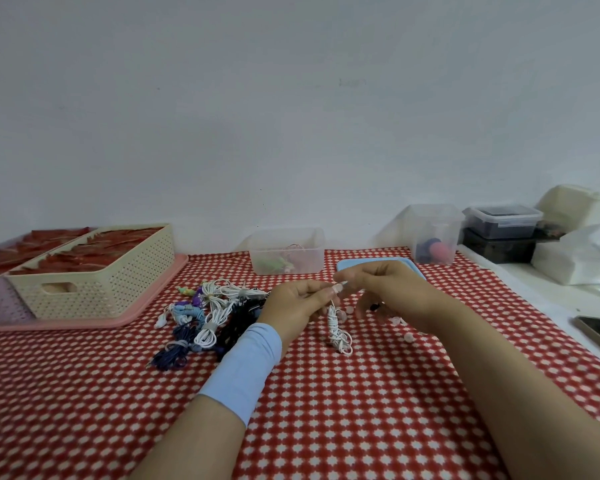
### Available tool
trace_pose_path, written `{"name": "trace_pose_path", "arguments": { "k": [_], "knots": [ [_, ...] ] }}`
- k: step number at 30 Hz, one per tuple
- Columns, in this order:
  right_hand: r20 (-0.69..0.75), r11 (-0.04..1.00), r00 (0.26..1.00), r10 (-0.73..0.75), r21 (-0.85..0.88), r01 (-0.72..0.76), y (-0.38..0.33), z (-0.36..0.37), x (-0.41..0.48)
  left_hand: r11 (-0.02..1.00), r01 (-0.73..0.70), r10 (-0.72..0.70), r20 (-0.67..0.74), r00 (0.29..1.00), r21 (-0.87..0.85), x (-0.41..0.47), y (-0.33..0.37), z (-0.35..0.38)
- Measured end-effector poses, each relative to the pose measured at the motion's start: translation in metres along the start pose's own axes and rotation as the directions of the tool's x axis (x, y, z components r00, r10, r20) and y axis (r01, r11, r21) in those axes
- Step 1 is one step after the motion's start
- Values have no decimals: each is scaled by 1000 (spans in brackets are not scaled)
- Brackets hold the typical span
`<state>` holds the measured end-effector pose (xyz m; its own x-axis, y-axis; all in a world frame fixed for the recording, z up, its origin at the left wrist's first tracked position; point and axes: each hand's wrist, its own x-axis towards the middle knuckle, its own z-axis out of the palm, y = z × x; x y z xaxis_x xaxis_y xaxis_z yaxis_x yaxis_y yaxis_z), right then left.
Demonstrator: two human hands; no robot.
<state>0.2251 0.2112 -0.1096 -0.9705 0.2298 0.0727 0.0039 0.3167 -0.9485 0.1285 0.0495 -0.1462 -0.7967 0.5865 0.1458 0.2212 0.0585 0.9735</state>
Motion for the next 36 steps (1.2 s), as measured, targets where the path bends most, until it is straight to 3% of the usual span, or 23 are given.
{"name": "trace_pose_path", "arguments": {
  "k": [3, 16, 22, 26, 28, 31, 36],
  "knots": [
    [70, 986, 994, 79, 139, -88, 3, -7, 1, 998, 20, -17, 45, 999, -65, -1, -1, -1],
    [187, 974, 980, 67, 199, -105, 9, -9, 7, 975, 31, 7, 167, 986, -220, -3, 6, 1],
    [90, 995, 991, 100, -18, -99, 3, -11, 3, 995, 19, -6, 132, 991, -97, -4, 6, 0],
    [-222, 974, 975, 0, -220, -51, 3, -31, 3, 1000, -3, 1, 56, 998, 31, -1, 8, 1],
    [-304, 956, 951, -54, -292, -40, 9, -43, 5, 999, 6, -7, 13, 1000, 47, -1, 8, 0],
    [-237, 891, 970, -52, -449, -62, 15, -52, 5, 1000, -12, 12, 17, 1000, 15, -2, 9, 0],
    [-82, 763, 987, 138, -627, -158, 16, -58, 4, 999, -26, 25, 66, 997, 24, -5, 9, 1]
  ]
}}
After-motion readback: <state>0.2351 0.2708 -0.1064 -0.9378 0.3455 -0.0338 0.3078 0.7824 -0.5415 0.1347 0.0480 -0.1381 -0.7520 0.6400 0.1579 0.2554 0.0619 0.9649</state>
